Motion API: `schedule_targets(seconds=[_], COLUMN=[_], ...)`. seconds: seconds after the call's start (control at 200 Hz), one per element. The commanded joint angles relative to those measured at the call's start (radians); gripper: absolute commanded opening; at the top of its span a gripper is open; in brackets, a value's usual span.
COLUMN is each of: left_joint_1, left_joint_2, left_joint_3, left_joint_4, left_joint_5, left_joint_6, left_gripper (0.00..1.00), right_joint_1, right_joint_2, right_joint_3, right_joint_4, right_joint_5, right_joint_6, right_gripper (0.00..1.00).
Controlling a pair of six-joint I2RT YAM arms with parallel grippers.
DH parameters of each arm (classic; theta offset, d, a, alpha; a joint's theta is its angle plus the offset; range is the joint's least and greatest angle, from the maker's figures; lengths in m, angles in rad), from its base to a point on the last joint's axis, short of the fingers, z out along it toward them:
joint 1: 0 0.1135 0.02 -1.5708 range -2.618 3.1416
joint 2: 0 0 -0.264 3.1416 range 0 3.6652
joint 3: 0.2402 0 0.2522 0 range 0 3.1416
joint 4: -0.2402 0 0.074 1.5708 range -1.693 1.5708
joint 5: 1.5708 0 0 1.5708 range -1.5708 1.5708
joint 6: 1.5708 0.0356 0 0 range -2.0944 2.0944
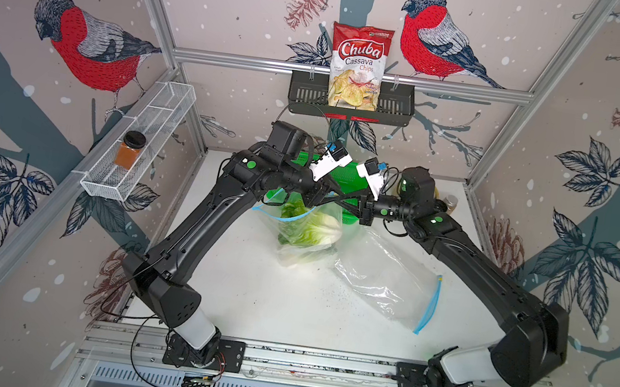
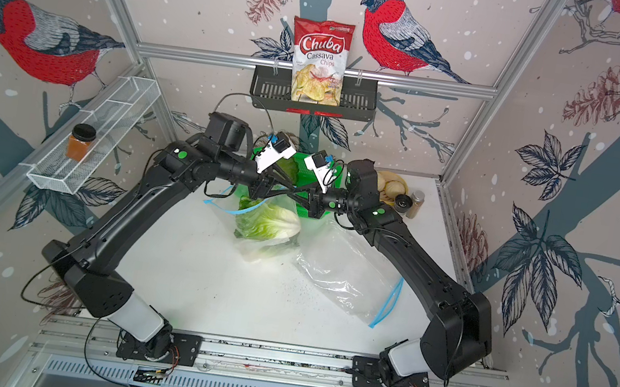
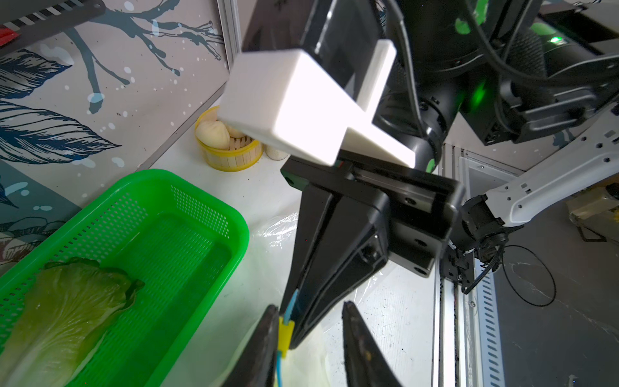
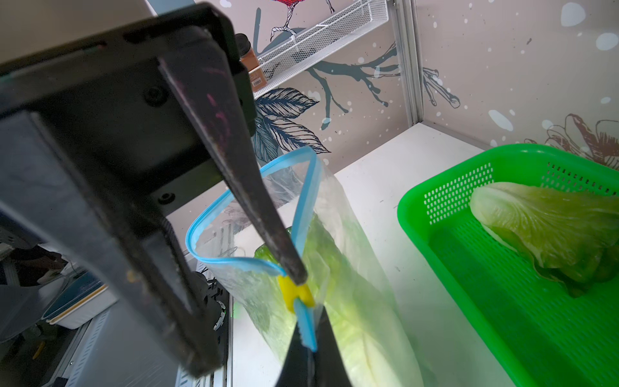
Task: Put the chinese cabbages into a zipper bag and zip it
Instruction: Zip the zipper on the zipper food storage bag.
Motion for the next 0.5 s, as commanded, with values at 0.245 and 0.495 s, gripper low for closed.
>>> schedule_targets(seconds=[0.245,0.495], left_joint_1=[-0.009,-0.009], left_joint_2=[0.019,0.034], left_joint_3=[0.026,0.037], left_joint_4=[-0.091,-0.098], left_joint_5=[-0.097,-0.136], left_joint_6=[0.064,0.071], left_gripper=[0.27,0.21], right_joint_1=[-0.004,-0.007], right_joint_2=[0.009,0.022], right_joint_3=[0.023,0.037], right_joint_4=[0.014,0.009], right_joint_5=[-0.019,-0.023], right_joint_6=[-0.023,-0.024], right_gripper=[0.0,0.0])
